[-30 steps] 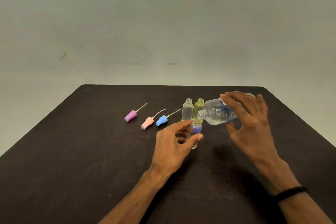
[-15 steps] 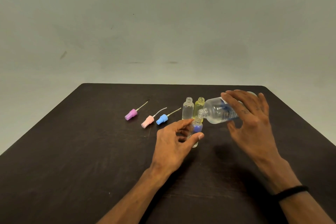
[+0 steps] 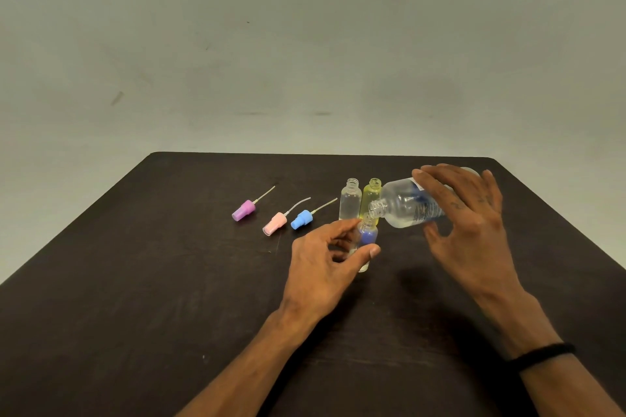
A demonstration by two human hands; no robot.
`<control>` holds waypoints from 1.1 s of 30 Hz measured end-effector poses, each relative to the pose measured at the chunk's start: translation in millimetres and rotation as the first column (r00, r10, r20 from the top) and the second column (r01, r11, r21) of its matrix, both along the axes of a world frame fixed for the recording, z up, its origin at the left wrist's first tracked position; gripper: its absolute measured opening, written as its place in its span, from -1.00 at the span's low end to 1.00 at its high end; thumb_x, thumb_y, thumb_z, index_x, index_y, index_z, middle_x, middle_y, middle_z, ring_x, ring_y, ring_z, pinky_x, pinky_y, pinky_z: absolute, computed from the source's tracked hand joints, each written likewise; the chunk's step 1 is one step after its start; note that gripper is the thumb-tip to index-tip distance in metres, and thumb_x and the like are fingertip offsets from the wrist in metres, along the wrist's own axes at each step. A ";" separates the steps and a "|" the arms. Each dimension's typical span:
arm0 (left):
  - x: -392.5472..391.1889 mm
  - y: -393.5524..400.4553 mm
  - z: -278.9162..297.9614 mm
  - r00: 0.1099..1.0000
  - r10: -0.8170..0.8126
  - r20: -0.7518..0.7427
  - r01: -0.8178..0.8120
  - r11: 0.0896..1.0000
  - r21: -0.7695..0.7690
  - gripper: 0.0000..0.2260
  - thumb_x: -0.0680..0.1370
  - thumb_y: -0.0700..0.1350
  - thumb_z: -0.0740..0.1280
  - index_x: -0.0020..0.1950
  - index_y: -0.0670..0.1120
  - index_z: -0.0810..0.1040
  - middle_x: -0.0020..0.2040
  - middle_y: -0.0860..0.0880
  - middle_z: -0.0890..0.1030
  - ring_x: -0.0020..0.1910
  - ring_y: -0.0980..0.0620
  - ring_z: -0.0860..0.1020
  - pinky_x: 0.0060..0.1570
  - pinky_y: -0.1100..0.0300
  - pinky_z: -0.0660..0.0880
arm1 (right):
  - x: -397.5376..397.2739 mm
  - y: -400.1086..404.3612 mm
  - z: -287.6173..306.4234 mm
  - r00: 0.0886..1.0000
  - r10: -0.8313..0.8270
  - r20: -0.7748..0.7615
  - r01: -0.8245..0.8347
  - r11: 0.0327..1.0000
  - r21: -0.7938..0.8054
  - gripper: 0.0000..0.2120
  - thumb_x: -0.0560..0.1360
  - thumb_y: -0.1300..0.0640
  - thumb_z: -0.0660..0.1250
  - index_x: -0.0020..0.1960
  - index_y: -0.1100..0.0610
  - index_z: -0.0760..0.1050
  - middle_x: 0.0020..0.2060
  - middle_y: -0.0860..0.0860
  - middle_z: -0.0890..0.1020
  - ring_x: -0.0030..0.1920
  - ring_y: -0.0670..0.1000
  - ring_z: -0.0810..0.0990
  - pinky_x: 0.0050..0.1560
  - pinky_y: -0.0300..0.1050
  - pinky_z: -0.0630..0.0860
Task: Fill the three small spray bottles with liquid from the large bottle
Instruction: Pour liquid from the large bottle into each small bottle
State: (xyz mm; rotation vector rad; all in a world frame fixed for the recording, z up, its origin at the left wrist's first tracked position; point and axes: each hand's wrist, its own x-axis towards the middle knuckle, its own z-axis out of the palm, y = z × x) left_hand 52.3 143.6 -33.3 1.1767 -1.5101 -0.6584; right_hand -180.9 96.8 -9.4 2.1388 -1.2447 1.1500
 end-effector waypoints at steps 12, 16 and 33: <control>1.0 -1.6 -1.3 1.000 -0.006 0.007 0.006 1.000 -0.014 -0.49 0.48 0.06 0.58 0.40 0.00 0.62 0.08 0.12 0.71 0.06 0.24 0.66 0.04 0.35 0.63 | 1.0 1.0 0.6 1.000 -0.008 0.006 0.008 1.000 -0.003 -0.11 0.25 0.44 0.66 0.52 0.09 0.49 0.43 0.12 0.57 0.47 0.22 0.50 0.55 0.52 0.20; 0.7 -1.8 -1.6 1.000 -0.005 0.009 0.005 1.000 -0.011 -0.48 0.48 0.07 0.58 0.41 0.00 0.62 0.11 0.10 0.71 0.07 0.22 0.67 0.07 0.29 0.65 | 0.9 0.9 1.0 1.000 -0.009 0.006 0.009 1.000 -0.001 -0.10 0.25 0.44 0.66 0.52 0.08 0.48 0.44 0.12 0.57 0.48 0.23 0.50 0.56 0.50 0.19; -0.8 -1.0 -1.1 1.000 0.008 -0.028 -0.008 1.000 -0.001 -0.51 0.46 0.02 0.61 0.37 -0.02 0.65 0.04 0.11 0.72 0.02 0.18 0.67 0.01 0.28 0.66 | 2.4 1.8 1.5 1.000 -0.001 0.007 0.001 1.000 -0.013 -0.10 0.24 0.47 0.63 0.51 0.08 0.49 0.43 0.11 0.57 0.46 0.22 0.50 0.57 0.48 0.17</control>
